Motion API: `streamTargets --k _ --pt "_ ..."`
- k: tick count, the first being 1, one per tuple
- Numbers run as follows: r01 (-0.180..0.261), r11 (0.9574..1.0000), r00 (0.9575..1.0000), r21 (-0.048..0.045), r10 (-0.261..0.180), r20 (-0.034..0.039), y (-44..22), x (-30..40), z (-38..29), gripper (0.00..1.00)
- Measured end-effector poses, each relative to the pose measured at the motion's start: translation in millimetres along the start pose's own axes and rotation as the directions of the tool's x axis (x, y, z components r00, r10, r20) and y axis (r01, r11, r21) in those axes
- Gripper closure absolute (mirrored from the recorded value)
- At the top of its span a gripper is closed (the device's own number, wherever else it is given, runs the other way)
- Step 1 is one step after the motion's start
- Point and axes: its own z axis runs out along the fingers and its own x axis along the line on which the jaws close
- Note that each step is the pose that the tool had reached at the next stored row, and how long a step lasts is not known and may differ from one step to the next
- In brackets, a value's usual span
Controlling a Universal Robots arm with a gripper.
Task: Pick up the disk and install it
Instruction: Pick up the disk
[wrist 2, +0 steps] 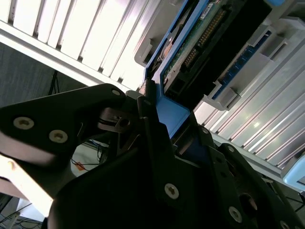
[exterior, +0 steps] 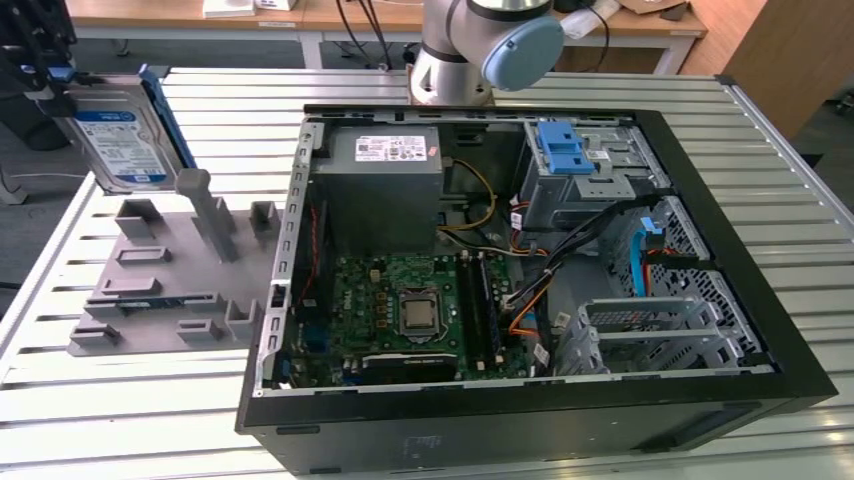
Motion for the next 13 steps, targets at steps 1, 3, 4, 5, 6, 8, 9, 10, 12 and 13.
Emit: streamTargets --k 1,3,4,5,6,8,9,10,12,13 --pt "0.000 1.0000 1.0000 0.0000 0.000 0.0000 0.0 0.0 -0.2 0.64" --pt "0.000 1.0000 1.0000 0.0000 0.000 0.0000 0.0 0.0 -1.4 0.64" --pt "0.000 1.0000 1.0000 0.0000 0.000 0.0000 0.0 0.0 -1.7 0.64" --pt "0.000 1.0000 1.0000 0.0000 0.000 0.0000 0.0 0.0 -2.0 0.64" --pt "0.000 1.0000 1.0000 0.0000 0.000 0.0000 0.0 0.0 -2.3 0.64" --pt "0.000 1.0000 1.0000 0.0000 0.000 0.0000 0.0 0.0 -2.9 0.64" --pt "0.000 1.0000 1.0000 0.0000 0.000 0.0000 0.0 0.0 -3.1 0.64" --pt "0.000 1.0000 1.0000 0.0001 0.000 0.0000 0.0 0.0 -3.3 0.64" --pt "0.000 1.0000 1.0000 0.0000 0.000 0.0000 0.0 0.0 -3.8 0.64" --pt "0.000 1.0000 1.0000 0.0000 0.000 0.0000 0.0 0.0 -4.0 0.64"
